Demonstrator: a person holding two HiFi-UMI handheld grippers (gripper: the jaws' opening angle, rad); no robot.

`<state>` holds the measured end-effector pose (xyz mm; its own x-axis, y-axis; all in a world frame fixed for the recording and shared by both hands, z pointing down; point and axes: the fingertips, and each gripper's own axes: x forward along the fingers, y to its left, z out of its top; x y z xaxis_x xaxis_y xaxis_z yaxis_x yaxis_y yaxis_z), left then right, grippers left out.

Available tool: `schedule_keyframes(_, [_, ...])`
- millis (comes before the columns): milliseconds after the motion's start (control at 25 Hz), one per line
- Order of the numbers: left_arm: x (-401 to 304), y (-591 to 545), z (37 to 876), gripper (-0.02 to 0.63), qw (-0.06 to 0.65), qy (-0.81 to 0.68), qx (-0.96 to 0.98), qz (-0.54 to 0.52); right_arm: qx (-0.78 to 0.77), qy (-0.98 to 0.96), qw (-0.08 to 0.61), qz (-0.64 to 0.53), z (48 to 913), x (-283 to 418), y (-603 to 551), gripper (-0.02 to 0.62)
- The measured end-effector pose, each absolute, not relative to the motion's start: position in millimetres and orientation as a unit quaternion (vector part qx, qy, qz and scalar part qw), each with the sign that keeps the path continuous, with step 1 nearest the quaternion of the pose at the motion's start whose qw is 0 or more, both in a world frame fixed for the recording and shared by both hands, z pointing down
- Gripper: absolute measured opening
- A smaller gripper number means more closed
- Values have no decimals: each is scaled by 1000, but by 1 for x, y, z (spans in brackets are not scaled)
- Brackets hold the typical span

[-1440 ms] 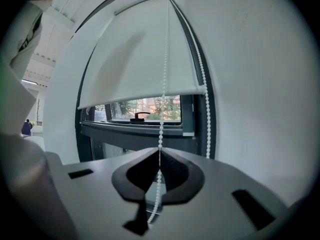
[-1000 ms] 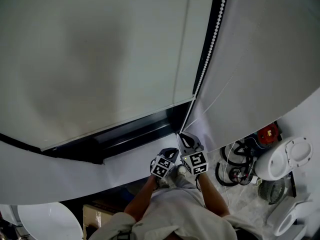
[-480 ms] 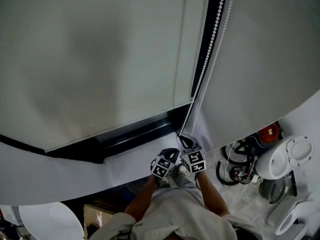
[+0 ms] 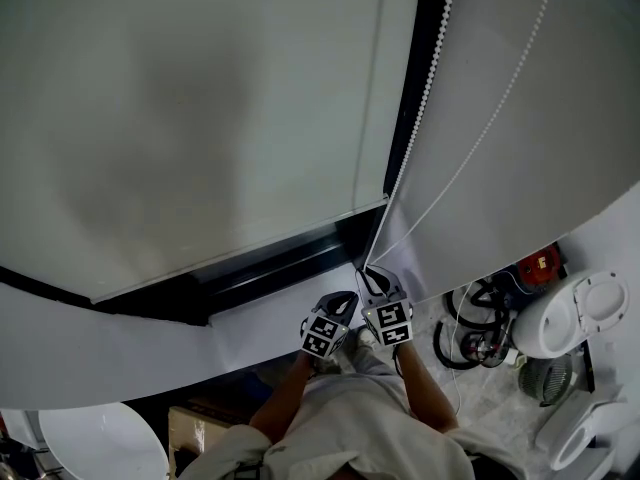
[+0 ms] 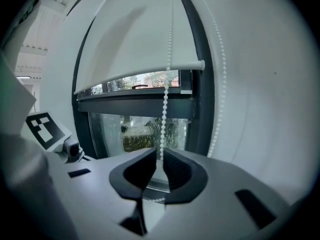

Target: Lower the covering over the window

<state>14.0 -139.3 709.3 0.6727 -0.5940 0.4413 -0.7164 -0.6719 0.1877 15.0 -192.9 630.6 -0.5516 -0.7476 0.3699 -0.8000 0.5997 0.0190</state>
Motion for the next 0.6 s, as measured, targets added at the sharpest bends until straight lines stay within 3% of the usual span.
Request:
schedule_keyframes(200, [9,-146,681,68,158,-380,900,143,444,-877,170,74,625,19,-187,95])
schedule_keyframes(600, [-8,-152,644,78,132,-408,897,103,460,-866,190,44,616,24,-176,83])
